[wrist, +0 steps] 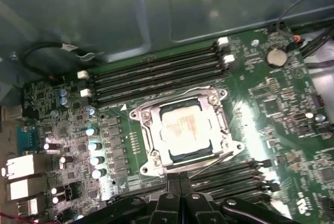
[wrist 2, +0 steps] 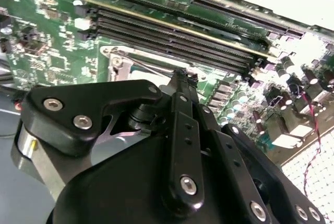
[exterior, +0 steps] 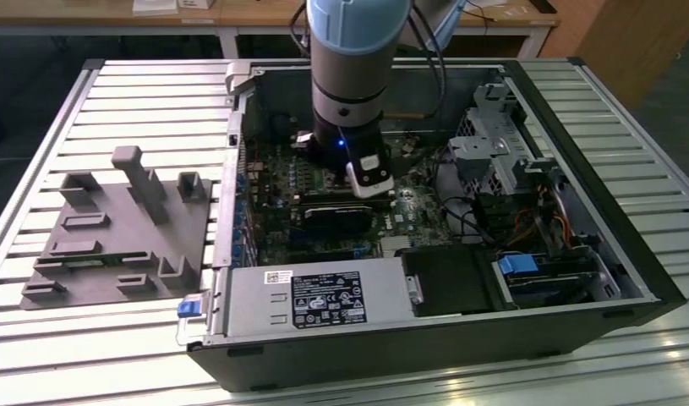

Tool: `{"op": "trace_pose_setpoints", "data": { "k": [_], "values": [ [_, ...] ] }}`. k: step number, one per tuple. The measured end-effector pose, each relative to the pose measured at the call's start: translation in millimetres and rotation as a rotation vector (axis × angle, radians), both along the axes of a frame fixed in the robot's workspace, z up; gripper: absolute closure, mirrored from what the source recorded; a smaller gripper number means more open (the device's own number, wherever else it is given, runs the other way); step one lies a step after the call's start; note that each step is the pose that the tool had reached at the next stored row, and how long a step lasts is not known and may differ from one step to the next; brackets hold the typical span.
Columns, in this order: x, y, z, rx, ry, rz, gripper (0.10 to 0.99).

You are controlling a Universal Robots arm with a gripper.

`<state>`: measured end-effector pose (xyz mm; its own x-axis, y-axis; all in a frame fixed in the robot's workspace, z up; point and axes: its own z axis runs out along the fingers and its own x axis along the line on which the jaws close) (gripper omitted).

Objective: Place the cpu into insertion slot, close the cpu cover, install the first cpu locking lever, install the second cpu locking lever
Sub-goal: 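Install the second cpu locking lever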

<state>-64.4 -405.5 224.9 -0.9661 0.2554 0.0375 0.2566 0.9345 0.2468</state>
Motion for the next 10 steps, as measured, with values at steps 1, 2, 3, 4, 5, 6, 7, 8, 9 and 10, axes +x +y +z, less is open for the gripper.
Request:
{"op": "trace_pose_setpoints", "data": {
  "k": [1, 2, 3, 4, 5, 6, 7, 8, 9, 10],
  "values": [
    [-2.3, 0.0, -1.3, 0.0, 0.0, 0.0, 0.984],
    [-4.8, -0.1, -2.7, 0.0, 0.0001, 0.001, 0.984],
    [-6.9, -0.1, -4.4, 0.0, 0.0, 0.001, 0.984],
    [-8.0, -0.1, -6.1, 0.0, 0.0, 0.001, 0.984],
    [-8.6, -0.2, -7.7, 0.0, 0.0, 0.002, 0.984],
    [-8.9, -0.6, -8.9, 0.0, 0.0001, 0.002, 0.984],
    [-9.1, -1.1, -10.1, 0.0, 0.0001, 0.002, 0.984],
    [-9.5, -1.5, -11.2, 0.001, 0.0, 0.002, 0.984],
    [-10.0, -1.6, -12.5, 0.003, -0.0003, 0.002, 0.984],
    [-10.8, -1.7, -13.7, 0.005, -0.0006, 0.002, 0.984]
  ]
}}
